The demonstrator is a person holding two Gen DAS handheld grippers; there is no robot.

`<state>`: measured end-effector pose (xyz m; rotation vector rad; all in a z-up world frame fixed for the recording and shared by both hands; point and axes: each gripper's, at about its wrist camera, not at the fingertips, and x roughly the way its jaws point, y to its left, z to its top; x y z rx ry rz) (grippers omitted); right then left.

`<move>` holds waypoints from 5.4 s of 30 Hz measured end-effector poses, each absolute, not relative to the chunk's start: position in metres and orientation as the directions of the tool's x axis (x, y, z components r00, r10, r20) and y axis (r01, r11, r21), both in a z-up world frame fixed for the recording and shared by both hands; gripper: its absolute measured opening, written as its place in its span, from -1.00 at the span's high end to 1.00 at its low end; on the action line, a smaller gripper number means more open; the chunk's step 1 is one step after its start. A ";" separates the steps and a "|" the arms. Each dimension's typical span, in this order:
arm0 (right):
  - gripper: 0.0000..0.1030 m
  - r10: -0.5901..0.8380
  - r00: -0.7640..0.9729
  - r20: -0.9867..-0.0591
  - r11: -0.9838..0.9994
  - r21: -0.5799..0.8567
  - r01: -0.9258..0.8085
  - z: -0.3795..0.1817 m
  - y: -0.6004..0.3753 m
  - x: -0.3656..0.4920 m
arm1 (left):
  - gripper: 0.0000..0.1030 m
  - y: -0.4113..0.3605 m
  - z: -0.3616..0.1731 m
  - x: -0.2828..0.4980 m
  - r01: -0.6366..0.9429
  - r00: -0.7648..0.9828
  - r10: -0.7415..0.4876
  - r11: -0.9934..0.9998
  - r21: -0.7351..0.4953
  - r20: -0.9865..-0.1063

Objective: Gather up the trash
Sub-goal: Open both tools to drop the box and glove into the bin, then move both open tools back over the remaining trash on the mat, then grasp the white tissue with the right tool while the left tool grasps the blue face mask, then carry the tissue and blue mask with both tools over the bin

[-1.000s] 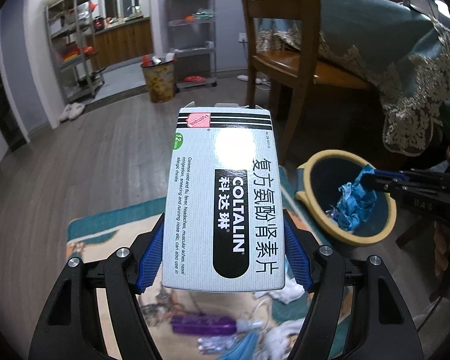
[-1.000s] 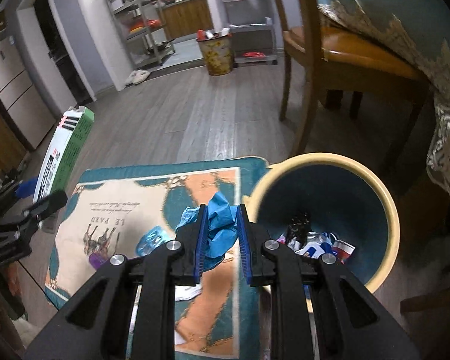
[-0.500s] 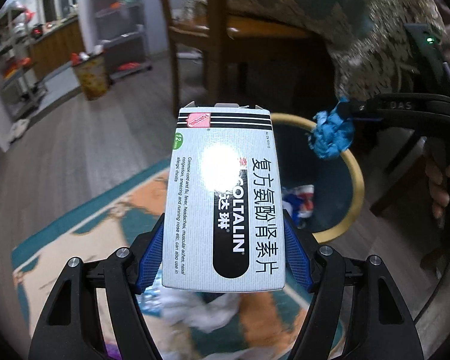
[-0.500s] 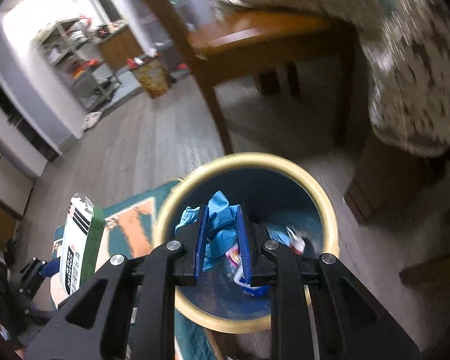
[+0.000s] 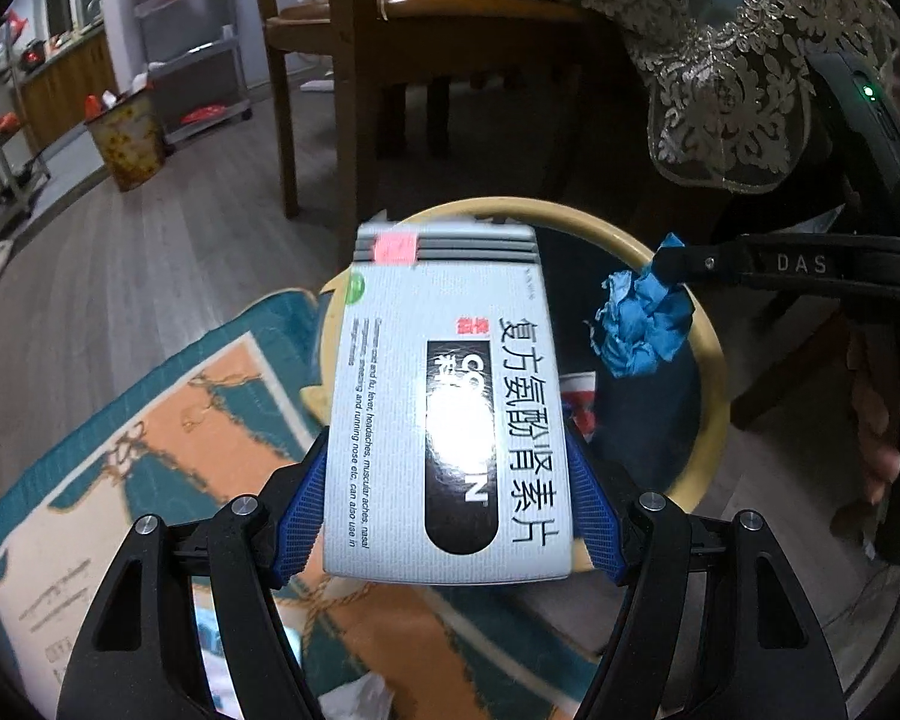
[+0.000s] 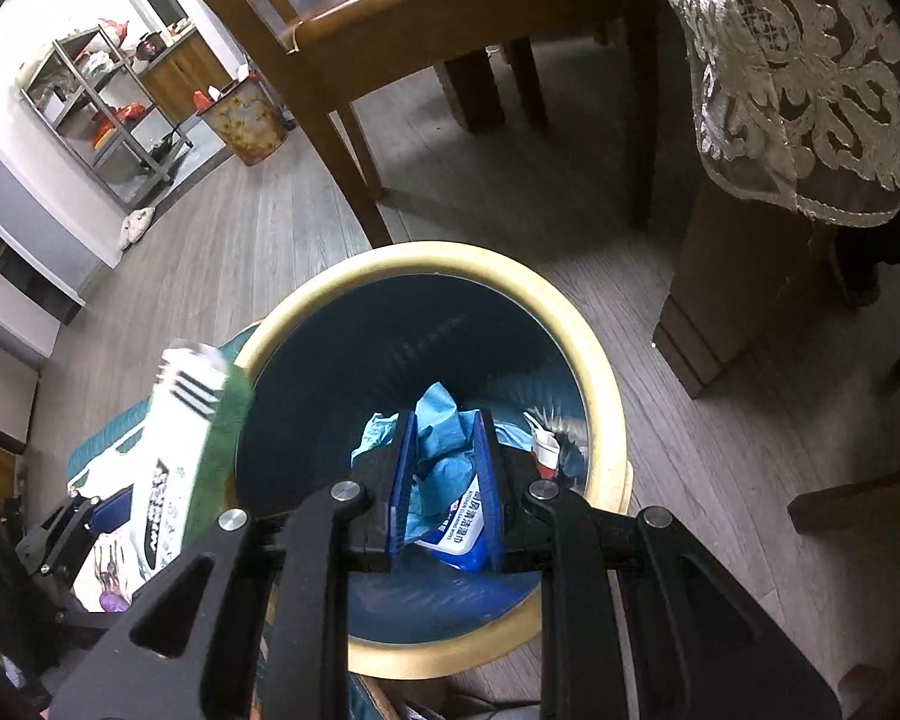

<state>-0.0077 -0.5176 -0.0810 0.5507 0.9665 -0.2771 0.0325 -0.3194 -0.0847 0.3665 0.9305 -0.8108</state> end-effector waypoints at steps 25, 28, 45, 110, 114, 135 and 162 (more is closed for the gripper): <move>0.02 0.025 0.613 -0.790 0.898 0.287 0.333 -0.029 -0.453 -0.001 | -0.51 -0.225 -0.009 0.015 0.664 0.496 -0.443 0.748 -0.003 -0.747; -0.24 0.041 0.624 -0.781 0.911 0.285 0.297 -0.021 -0.435 0.001 | -0.55 -0.201 -0.004 0.014 0.627 0.521 -0.417 0.779 0.003 -0.744; -0.72 0.097 0.622 -0.777 0.963 0.231 0.138 -0.004 -0.338 0.014 | -0.76 -0.070 0.008 0.005 0.425 0.622 -0.255 0.904 0.045 -0.741; 0.76 0.256 0.366 -0.895 0.962 0.197 -0.191 -0.081 -0.239 0.011 | 0.80 -0.062 -0.033 -0.018 0.494 0.467 -0.357 0.864 -0.097 -0.809; 0.76 0.270 0.405 -0.874 0.961 0.218 -0.170 -0.064 -0.247 0.011 | 0.73 -0.059 -0.052 -0.015 0.496 0.416 -0.327 0.864 -0.090 -0.849; 0.76 0.274 0.428 -0.861 0.962 0.242 -0.127 -0.059 -0.259 0.012 | 0.60 -0.063 -0.105 -0.019 0.520 0.230 -0.298 0.842 -0.142 -0.926; 0.76 0.122 0.633 -0.765 0.980 0.194 0.046 0.016 -0.375 0.006 | 0.60 -0.138 0.000 0.020 0.599 0.395 -0.510 0.774 -0.207 -0.764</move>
